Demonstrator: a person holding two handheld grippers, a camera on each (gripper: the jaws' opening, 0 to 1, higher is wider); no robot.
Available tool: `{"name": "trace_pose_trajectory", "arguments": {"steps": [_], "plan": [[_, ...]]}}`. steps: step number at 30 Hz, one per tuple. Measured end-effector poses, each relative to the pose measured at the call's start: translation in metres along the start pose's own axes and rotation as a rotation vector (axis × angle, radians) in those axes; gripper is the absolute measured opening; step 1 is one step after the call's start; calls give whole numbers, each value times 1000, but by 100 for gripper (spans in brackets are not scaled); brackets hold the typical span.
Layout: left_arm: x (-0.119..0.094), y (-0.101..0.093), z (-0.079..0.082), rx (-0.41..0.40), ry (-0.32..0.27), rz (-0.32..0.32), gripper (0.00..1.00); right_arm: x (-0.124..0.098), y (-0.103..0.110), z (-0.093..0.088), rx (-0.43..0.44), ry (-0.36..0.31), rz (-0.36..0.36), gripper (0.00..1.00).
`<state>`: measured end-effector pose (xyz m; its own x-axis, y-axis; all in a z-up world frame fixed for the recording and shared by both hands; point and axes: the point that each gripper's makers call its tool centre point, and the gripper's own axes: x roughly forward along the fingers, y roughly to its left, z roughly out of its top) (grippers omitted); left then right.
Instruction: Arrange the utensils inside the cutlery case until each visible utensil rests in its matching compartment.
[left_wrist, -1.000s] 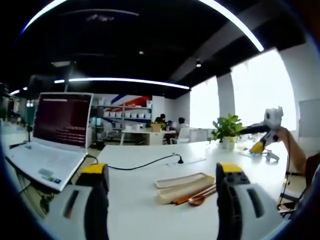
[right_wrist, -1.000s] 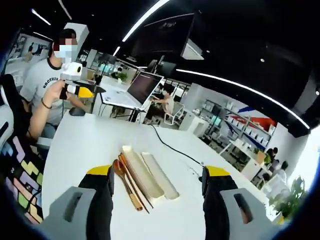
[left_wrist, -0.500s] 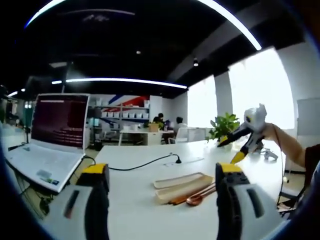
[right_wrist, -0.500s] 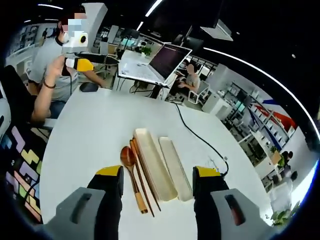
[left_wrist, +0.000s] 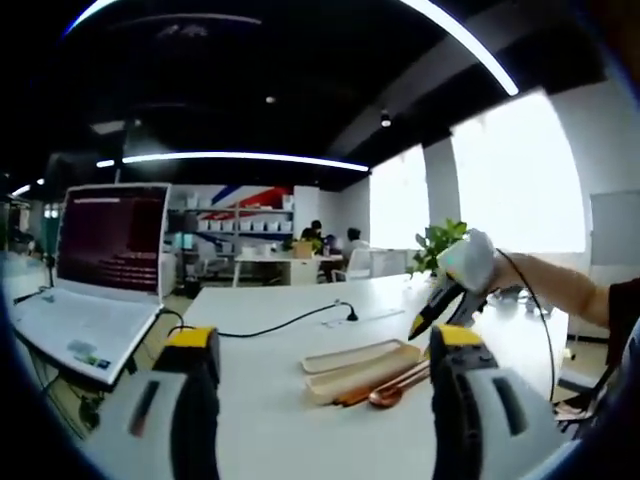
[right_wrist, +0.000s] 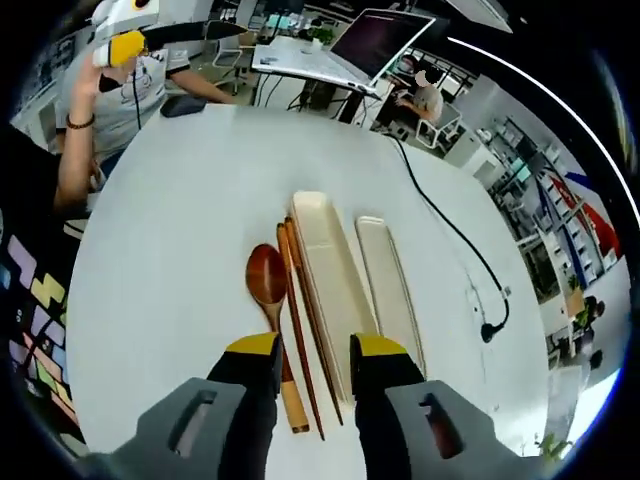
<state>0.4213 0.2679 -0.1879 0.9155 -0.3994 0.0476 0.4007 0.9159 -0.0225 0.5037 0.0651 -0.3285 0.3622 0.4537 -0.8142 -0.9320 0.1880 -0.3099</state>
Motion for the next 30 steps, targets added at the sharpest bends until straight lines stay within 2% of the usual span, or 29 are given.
{"name": "trace_pose_trajectory", "arguments": {"steps": [4, 7, 9, 15, 17, 21, 25, 30], "plan": [[3, -9, 0, 43, 12, -18, 91, 15, 4, -2, -36, 31, 23, 27], [4, -17, -1, 46, 14, -45, 91, 23, 6, 0, -25, 30, 52, 19], [6, -19, -2, 47, 19, -53, 90, 26, 6, 0, -26, 31, 58, 19], [8, -19, -3, 52, 27, -54, 90, 34, 10, -2, -45, 55, 96, 15], [8, -20, -3, 53, 27, -55, 90, 38, 14, 0, -87, 41, 118, 14], [9, -19, -1, 61, 21, -46, 89, 44, 14, -5, -117, 87, 121, 13], [10, -23, -2, 65, 26, -60, 89, 47, 9, -2, -109, 80, 116, 11], [11, -25, -1, 69, 26, -67, 89, 51, 12, -6, -111, 104, 153, 11]]}}
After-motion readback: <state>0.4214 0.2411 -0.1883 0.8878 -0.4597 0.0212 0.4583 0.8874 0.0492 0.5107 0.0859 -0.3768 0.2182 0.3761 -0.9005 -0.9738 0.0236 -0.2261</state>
